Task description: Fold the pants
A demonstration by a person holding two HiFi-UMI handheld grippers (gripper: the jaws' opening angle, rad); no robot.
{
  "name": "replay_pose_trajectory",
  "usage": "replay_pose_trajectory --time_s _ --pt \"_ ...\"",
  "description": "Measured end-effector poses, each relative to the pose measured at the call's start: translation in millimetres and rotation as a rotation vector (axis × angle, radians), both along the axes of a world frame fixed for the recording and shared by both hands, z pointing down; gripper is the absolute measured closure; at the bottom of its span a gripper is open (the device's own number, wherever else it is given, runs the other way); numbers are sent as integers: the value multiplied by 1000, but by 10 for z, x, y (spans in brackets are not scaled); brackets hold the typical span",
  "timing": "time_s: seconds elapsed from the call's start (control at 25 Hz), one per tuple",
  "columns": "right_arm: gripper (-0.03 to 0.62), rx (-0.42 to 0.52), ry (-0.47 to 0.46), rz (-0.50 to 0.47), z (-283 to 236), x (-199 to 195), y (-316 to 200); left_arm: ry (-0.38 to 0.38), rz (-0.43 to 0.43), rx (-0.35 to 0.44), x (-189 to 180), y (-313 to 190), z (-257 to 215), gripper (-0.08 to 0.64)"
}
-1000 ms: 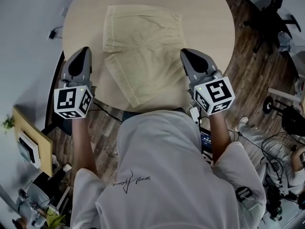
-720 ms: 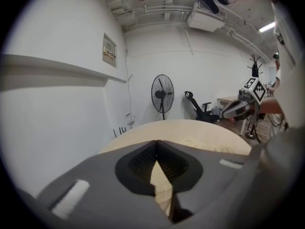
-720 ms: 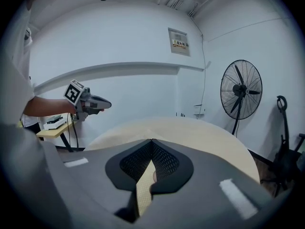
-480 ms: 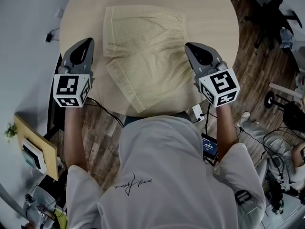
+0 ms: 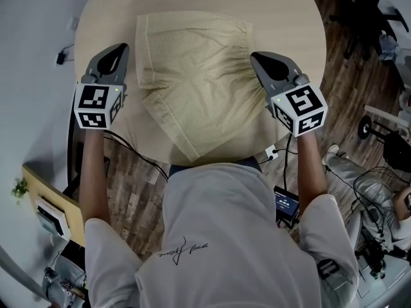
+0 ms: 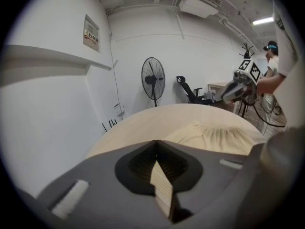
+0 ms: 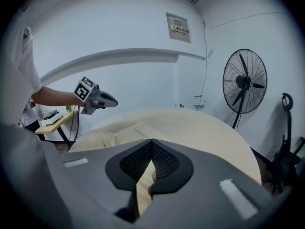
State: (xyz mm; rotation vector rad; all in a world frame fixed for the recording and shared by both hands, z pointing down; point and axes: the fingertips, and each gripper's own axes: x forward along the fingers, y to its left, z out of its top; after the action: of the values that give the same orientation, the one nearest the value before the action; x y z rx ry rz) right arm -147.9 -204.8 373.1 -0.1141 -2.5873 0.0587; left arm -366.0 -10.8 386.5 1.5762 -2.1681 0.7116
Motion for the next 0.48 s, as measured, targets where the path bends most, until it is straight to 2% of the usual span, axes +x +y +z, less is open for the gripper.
replay_pose_trajectory --time_s 0.16,0.48 --pt "595 -50 0 7 86 -170 -46 0 27 -46 -83 -167 218 506" --pt "595 -41 50 15 368 -431 -233 12 44 -113 -432 -315 594 506"
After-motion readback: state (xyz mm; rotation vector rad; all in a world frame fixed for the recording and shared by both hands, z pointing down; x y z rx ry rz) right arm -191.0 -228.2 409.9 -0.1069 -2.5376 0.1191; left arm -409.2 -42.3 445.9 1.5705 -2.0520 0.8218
